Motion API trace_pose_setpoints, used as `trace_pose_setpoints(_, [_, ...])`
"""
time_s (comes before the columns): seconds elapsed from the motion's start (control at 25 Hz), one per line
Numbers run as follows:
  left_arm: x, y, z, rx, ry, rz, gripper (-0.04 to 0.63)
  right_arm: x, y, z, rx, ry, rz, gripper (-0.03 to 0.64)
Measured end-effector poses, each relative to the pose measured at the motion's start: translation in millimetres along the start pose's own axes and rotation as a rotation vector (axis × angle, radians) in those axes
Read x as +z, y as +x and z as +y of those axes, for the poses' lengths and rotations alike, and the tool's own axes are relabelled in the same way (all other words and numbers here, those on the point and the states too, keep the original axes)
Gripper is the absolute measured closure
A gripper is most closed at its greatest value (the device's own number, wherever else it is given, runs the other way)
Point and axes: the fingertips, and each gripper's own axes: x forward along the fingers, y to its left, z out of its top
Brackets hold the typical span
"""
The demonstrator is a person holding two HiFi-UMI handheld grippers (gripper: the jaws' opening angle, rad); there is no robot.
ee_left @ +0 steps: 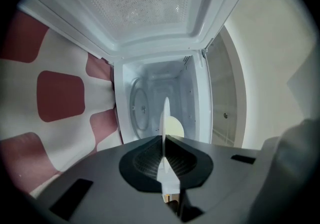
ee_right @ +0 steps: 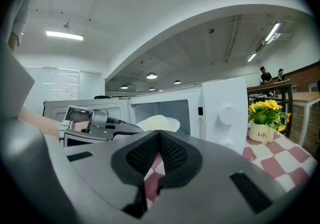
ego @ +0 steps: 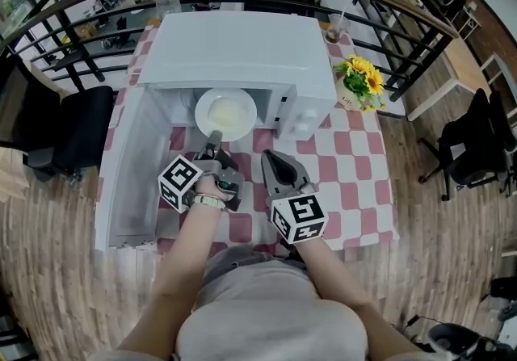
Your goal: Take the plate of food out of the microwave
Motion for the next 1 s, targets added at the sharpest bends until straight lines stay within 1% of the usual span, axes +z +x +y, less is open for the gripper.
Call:
trace_pose_setpoints(0.2, [-5,-10,-1,0.007,0.002,-0.004,0.58,3,-1,1,0.003,-0.004,-0.012,0.594])
trace_pose_setpoints(0.4, [-11,-21,-4,-0.002,0.005,-0.005,0.58,6,-3,3,0.002,0.001,-0.022,0.594])
trace_pose_setpoints(0.52, [-15,-27,-6,0.0,0.017,-0.001,0.58,6,-4,6,0.009,-0.003,-0.025,0.594])
trace_pose_setpoints(0.68, [-18,-36,-10,-0.003,0.027,-0.006,0.58,6,-5,6,-0.01,-0.003,-0.02,0.594])
trace_pose_setpoints(0.92, [-18,-47,-9,-0.011,-0.011,-0.027,0.58,7,-7,3,-0.017,-0.008,-0.026,0.594])
trace_pose_setpoints(1.0, [-21,-49,-8,-0.01,-0.011,-0.025,0.58,8,-6,4,-0.01,-0.011,-0.028,0.594])
